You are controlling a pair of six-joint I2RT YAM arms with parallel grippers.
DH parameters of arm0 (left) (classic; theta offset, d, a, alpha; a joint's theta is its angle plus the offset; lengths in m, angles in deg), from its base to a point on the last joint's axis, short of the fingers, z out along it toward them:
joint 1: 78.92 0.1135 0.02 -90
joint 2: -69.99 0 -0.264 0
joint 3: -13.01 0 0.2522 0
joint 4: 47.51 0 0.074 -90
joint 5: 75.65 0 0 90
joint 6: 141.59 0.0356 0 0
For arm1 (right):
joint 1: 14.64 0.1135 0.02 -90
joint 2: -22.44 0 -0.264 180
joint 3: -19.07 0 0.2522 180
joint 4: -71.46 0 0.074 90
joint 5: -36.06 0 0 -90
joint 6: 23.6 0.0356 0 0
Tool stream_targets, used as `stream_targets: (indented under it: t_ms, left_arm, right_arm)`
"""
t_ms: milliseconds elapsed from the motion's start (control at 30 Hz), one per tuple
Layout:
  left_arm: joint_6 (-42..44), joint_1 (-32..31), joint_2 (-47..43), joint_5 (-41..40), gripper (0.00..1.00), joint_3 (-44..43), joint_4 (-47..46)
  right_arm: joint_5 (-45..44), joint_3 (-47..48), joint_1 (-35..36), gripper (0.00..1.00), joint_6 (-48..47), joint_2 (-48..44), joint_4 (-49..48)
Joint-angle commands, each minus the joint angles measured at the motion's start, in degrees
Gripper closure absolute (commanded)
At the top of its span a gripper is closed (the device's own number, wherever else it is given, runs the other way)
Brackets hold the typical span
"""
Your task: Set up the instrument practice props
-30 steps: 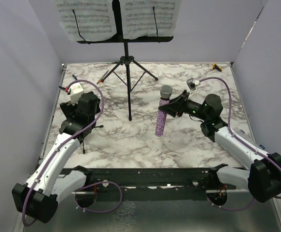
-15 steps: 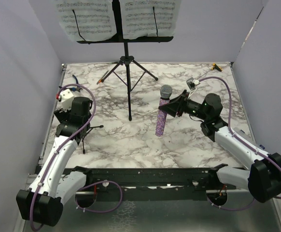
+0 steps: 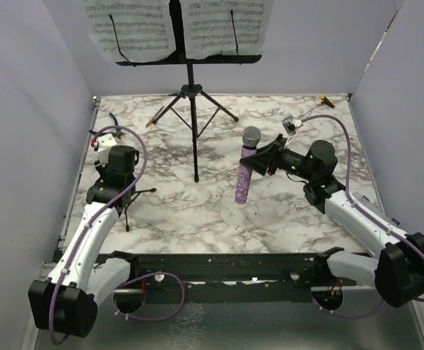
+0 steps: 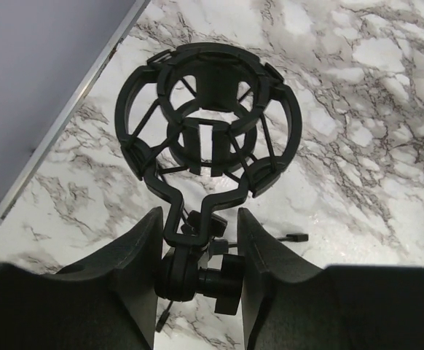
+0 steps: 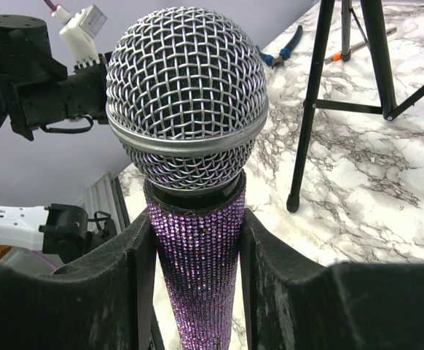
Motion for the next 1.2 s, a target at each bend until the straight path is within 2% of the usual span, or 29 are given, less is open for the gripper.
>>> stream_targets:
  t_ms: [0,100,233,533,933,1167]
  left_arm:
    - [3.23,0.21,-0.13,1.03,0.72,0.82,-1.73]
    - [4.54,0.2,-1.16,1.92,0.86,0.5,-1.73]
    - [7.54,0.19,-3.42,4.26,0.99,-0.44,-1.73]
    - [15.41,0.12,-9.85,15.73,1.0,-3.8,-1.05]
    - [21.5,0.19,-14.35,35.08,1.0,-11.33,0.89]
    - [22.6,0.1,-14.17,52.42,1.0,-13.08,-1.56]
  right_arm:
    - [-1.42,2.11,0.37,1.0,-0.86,-1.38,-0.03]
    - [-1.22,2.66,0.37,1.0,-0.91,-1.27,0.13]
    - [-1.24,3.02,0.37,1.0,-1.12,-1.43,0.57]
    - [-2.2,3.48,0.37,1.0,-1.7,-2.02,1.41]
    - [-7.85,6.88,0.37,1.0,-7.74,-6.53,9.91]
    - [-13.88,10.97,0.37,1.0,-14.07,-8.8,18.41]
